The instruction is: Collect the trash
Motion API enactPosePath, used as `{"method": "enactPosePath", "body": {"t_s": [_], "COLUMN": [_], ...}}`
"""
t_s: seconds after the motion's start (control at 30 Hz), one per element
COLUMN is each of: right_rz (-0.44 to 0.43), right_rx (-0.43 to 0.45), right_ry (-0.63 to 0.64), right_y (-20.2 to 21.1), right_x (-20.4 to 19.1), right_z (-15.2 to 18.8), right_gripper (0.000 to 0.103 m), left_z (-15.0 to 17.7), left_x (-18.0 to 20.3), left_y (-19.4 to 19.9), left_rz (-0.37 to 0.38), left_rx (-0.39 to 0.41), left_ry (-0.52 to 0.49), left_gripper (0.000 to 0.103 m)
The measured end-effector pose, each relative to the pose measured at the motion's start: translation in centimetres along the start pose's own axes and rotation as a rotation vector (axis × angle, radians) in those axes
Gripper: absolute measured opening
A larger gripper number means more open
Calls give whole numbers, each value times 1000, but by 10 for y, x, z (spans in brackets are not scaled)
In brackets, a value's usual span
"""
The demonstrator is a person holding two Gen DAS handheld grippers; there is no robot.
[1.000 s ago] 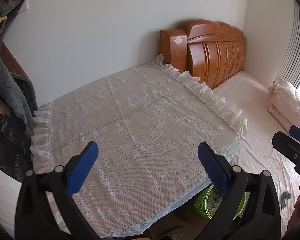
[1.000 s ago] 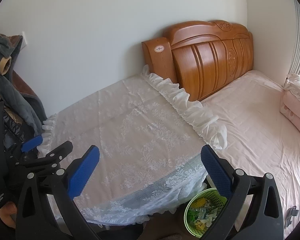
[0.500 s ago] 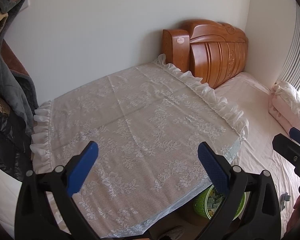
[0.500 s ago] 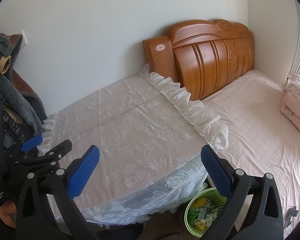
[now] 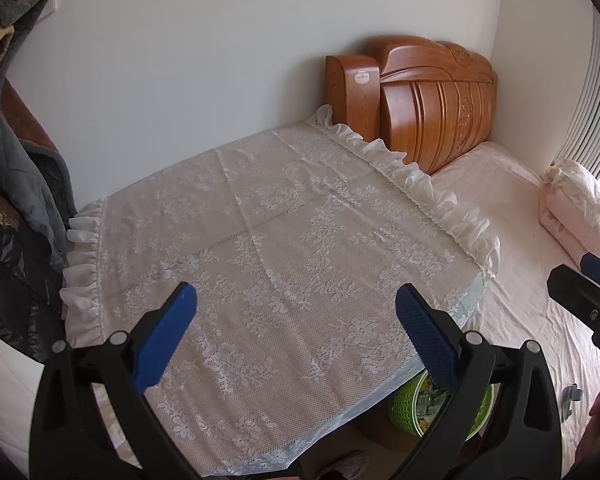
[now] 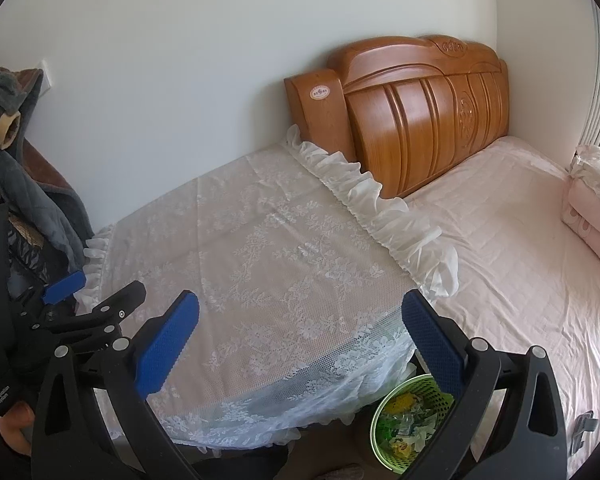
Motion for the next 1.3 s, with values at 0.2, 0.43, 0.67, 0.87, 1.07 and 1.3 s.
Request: {"method": "enactPosePath", "body": {"t_s": [0.2, 0.43, 0.67, 0.87, 1.07, 1.3], "right_rz": [0, 6, 13, 13, 14, 17], "right_rx": [-1, 0, 5, 3, -1, -9], "right_ry": [1, -8, -18, -17, -19, -27], "right_y": [0, 0, 2, 1, 1, -4], "right_x": [0, 4, 7, 8, 8, 10], "right_z": [0, -1, -2, -2, -2, -1], "right_gripper": [101, 101, 101, 101, 101, 101], "left_z": [-1, -3, -5, -5, -6, -7], "left_x": [1, 4, 7, 8, 10, 10], "left_y": [0, 0, 0, 0, -2, -7], "left_rz": [2, 8, 9, 9, 6, -1], "left_rx": [2, 5, 10, 11, 14, 16], "left_ry": [2, -3, -8, -9, -19, -26], "left_gripper": [95, 95, 95, 95, 95, 95]}}
Point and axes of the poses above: each gripper's, at about its wrist camera, not at the fingertips, and y roughly against the way its jaws point, x to its right, z to its underside, the point moved 9 cm from there along -y, roughly the way its jaws point, and after that the axes turned 7 degrees about -z, right-handed, at the moved point
